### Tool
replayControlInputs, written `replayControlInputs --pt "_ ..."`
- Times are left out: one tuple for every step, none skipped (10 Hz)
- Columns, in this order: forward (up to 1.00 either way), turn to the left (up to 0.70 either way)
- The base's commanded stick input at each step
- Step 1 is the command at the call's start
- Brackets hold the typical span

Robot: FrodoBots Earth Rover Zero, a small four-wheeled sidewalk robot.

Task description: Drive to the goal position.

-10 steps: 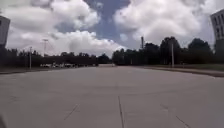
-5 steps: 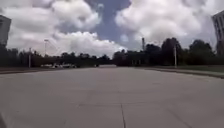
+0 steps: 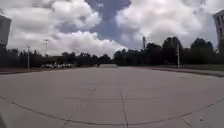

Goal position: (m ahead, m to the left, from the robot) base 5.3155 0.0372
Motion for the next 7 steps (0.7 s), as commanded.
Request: replayControlInputs --pt "1.0 0.0" --pt "1.0 0.0" --pt "1.0 0.0" --pt "1.0 0.0" --pt "1.0 0.0" --pt "1.0 0.0" --pt "1.0 0.0"
